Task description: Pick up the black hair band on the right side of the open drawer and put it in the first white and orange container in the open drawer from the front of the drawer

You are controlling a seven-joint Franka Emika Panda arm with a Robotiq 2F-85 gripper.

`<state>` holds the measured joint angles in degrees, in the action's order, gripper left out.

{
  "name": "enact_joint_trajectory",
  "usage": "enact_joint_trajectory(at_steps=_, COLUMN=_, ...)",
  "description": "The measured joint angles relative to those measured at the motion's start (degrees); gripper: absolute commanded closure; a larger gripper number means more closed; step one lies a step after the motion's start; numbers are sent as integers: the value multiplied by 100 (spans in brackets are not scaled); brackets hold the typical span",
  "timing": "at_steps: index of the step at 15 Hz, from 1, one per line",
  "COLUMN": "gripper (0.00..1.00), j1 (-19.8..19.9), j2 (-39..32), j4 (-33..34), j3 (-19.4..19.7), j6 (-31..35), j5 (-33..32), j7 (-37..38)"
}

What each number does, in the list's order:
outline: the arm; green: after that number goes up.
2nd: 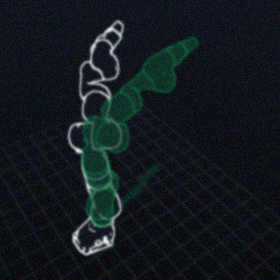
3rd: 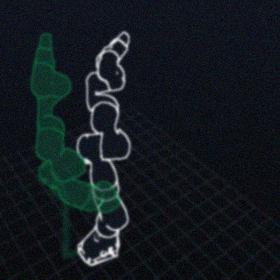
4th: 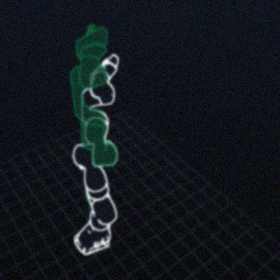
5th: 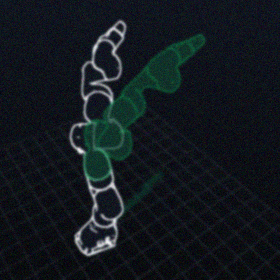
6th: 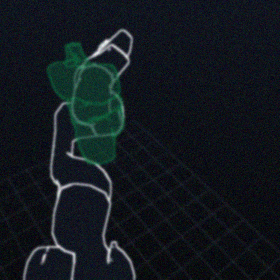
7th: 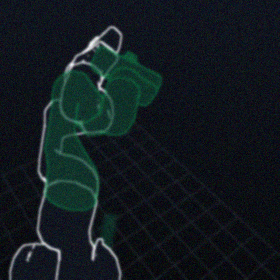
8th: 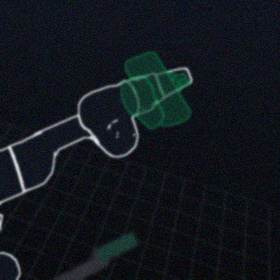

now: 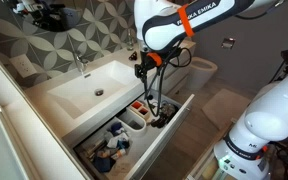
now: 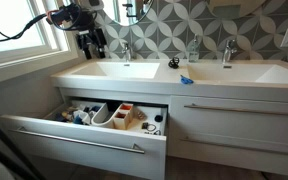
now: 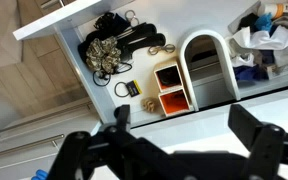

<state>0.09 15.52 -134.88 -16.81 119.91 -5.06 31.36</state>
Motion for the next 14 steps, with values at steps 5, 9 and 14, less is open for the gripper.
enact_joint_trajectory(at_steps=5, gripper=0, j1=-22, j2=-1, j4=0, j3=22, j6=0, j5=0, j7=0)
enact_joint_trajectory(at_steps=9, gripper=0, j1=-284, j2=-111, j4=-116, j3=214, j6=274, j5=36, j7=-935)
enact_joint_trajectory(at_steps=14, gripper=0, j1=-446, j2=-531, j4=-634, j3=656, j6=1403, j5=54, j7=-2697)
